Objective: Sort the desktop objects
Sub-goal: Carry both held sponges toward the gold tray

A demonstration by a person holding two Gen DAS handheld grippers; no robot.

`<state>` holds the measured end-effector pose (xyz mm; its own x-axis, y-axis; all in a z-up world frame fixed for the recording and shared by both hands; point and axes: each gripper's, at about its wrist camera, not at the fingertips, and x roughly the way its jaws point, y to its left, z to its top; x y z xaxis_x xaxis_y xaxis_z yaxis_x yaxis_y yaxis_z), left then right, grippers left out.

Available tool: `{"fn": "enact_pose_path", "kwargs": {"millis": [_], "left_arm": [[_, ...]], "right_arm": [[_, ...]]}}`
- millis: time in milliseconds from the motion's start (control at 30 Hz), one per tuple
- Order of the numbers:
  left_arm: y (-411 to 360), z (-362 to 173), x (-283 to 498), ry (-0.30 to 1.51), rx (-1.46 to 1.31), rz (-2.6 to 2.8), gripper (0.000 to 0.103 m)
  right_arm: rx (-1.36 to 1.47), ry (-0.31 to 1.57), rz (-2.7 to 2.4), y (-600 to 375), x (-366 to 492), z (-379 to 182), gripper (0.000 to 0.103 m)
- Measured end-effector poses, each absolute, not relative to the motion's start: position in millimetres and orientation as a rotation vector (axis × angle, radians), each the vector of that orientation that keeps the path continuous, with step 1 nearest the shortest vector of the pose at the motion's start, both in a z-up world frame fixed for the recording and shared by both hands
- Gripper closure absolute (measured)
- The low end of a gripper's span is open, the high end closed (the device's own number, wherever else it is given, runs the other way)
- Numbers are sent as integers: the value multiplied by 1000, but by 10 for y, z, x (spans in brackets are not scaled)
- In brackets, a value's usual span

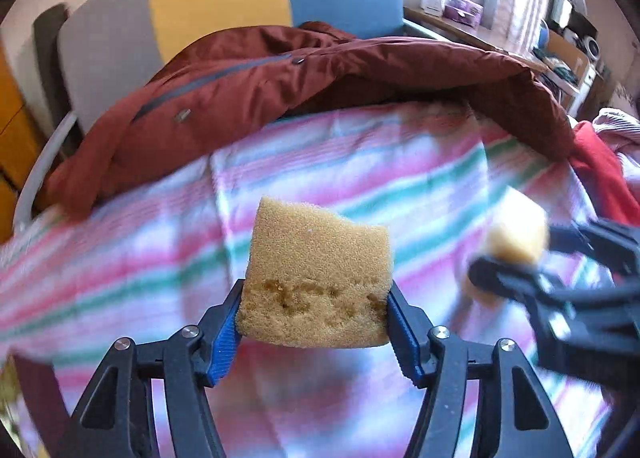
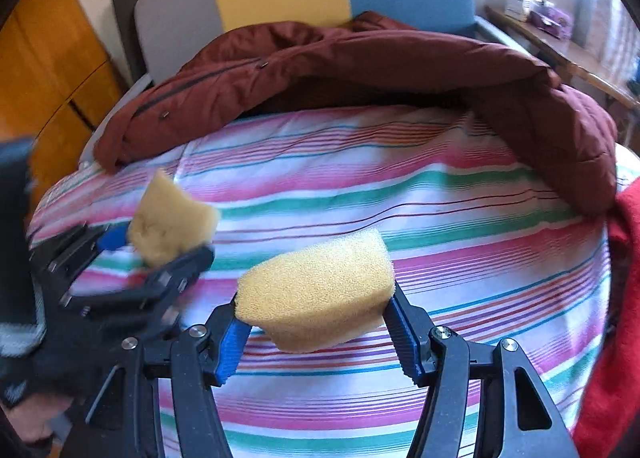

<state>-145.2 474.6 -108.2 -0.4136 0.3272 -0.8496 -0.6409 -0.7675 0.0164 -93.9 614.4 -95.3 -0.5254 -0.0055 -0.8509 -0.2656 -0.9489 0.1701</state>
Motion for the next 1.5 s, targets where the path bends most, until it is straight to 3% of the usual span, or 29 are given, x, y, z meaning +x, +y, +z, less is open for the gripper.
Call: {"fn": "enact_pose_path", "kwargs": {"millis": [433, 633, 1500], "left_arm": [[3738, -1096, -585, 278, -1315, 2192, 38], [3545, -1210, -428, 325, -1329, 2198, 38], [3158, -1162, 139, 269, -1268, 2054, 38]], "right_arm": [[-1567, 339, 2786, 5693, -949, -959, 41], [-1663, 197, 2884, 5322, -958, -999, 40], [-1705, 446, 2695, 5089, -83, -915, 41]]}}
